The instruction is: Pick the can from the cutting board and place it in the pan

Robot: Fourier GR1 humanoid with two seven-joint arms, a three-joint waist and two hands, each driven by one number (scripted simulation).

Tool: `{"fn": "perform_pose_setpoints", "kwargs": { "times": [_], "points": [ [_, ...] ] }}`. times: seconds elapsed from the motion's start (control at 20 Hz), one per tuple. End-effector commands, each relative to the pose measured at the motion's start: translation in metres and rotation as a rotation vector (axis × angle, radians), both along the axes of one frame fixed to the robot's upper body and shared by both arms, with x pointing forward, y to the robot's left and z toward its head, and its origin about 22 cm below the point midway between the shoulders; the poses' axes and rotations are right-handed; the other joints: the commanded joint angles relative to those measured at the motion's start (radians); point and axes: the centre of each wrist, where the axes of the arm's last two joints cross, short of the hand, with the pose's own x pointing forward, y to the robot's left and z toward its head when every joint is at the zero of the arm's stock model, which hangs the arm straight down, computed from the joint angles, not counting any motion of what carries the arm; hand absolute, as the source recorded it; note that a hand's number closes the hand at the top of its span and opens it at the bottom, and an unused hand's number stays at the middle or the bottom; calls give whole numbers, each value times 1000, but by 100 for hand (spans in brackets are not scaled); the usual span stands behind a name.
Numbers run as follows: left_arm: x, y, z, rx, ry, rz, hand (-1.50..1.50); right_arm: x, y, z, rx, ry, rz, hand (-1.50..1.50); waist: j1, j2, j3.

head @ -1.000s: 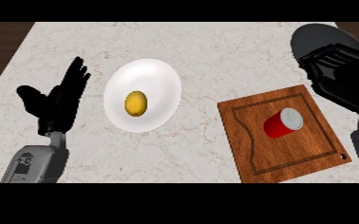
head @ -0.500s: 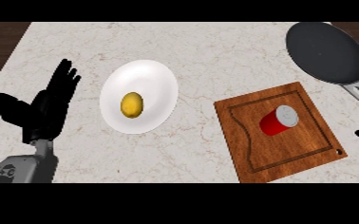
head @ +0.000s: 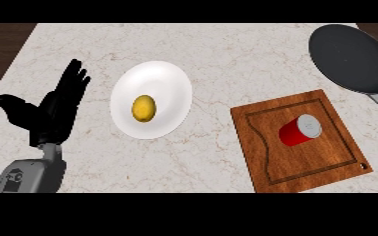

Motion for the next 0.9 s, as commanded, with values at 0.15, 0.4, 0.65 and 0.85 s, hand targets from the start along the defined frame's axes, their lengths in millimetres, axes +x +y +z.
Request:
{"fn": "perform_pose_setpoints", "kwargs": {
  "times": [0.15, 0.4, 0.65, 0.85],
  "points": [
    [4, -25, 6, -3, -13, -26, 0, 28, 42, 18, -268, 116, -8, -150, 26, 5, 0],
    [-13, -6, 0, -6, 8, -16, 0, 24, 61, 1, -470, 343, 54, -150, 24, 1, 0],
    [-10, -7, 12, 6, -5, -3, 0, 33, 80, 6, -555, 497, 98, -150, 10, -1, 0],
    [-5, -5, 0, -6, 8, -12, 0, 38, 126, -8, -620, 457, 126, -150, 11, 2, 0]
  ]
}}
